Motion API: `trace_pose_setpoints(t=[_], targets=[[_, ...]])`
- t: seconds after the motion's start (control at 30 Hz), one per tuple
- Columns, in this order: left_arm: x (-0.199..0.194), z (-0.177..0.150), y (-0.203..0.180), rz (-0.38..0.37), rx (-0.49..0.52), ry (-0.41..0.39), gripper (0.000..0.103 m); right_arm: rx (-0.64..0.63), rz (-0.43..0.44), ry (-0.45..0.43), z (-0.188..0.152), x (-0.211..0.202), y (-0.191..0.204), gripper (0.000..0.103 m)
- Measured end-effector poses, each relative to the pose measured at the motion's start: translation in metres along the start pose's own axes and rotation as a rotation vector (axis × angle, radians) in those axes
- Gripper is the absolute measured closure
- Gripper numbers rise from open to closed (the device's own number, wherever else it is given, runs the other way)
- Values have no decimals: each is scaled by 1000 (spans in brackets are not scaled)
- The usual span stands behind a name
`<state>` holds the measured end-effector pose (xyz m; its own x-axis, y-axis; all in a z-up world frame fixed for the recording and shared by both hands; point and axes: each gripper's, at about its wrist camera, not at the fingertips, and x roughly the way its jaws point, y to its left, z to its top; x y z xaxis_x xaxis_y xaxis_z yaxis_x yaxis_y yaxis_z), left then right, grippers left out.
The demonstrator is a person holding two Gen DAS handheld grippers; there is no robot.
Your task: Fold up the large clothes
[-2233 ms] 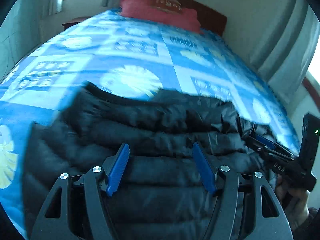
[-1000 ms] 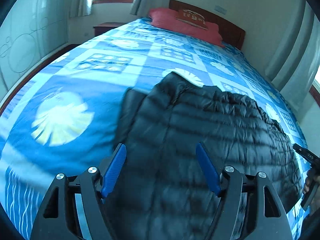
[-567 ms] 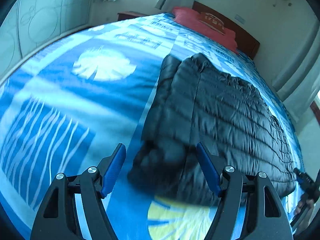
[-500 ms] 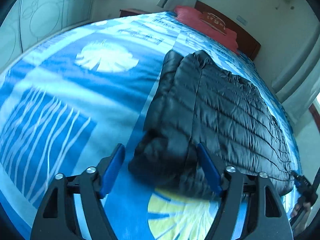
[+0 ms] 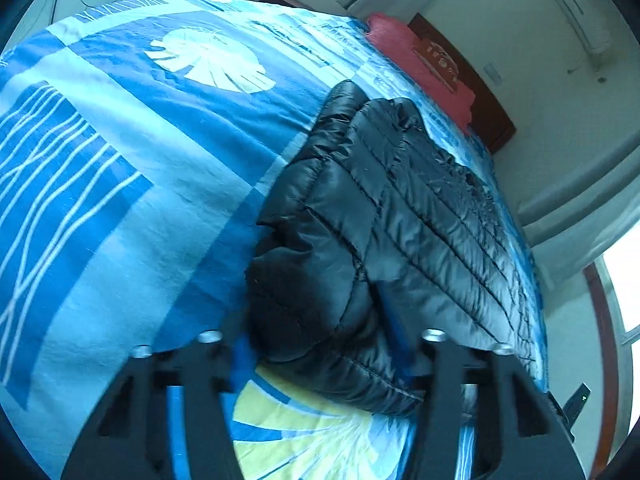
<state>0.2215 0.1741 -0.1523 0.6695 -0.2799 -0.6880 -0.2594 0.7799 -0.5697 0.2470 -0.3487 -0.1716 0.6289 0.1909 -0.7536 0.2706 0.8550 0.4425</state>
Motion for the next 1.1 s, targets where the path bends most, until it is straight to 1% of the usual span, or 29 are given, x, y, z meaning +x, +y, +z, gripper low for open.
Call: trace_pose_setpoints(t=[0.03,0.07,0.13,0.17,0.27,0.4,0.7,0.8,0.9,1.0,1.07,1.1], targets=[[-1,-1,-3,-5,16,-6,65,4,13,-5,0,-1,1,56],[-2,-2,-5,-6,29,-11,70,4,21,-9,1,-2,1,65],[-7,-3,-9,-18,44,-16,74,-4,47,-23,1,-8,2,75],[-9,-4,-8,-24,43,-16,76,-9,53,-25,2,-10,2,79],[-18,-8,-6,-41,37,-15,78,-20,66,-33,0,-20,4,83],[-32,-18,0,-47,29,-1,78,-31,75,-28,-7,-34,2,83],[-70,-52,15,-34,36,21,78,-49,84,17,-46,-65,-14,83],[-78,-60,17,-25,50,26,77,-60,78,18,-53,-69,-15,83],[-76,-62,19,-24,55,30,76,-59,76,21,-56,-65,-16,82],[-72,-56,18,-8,56,39,73,-71,64,13,-58,-65,-16,78],[-73,-57,16,16,68,38,66,-68,52,11,-59,-66,-18,69],[-73,-56,15,36,76,38,64,-61,51,10,-61,-67,-20,67]])
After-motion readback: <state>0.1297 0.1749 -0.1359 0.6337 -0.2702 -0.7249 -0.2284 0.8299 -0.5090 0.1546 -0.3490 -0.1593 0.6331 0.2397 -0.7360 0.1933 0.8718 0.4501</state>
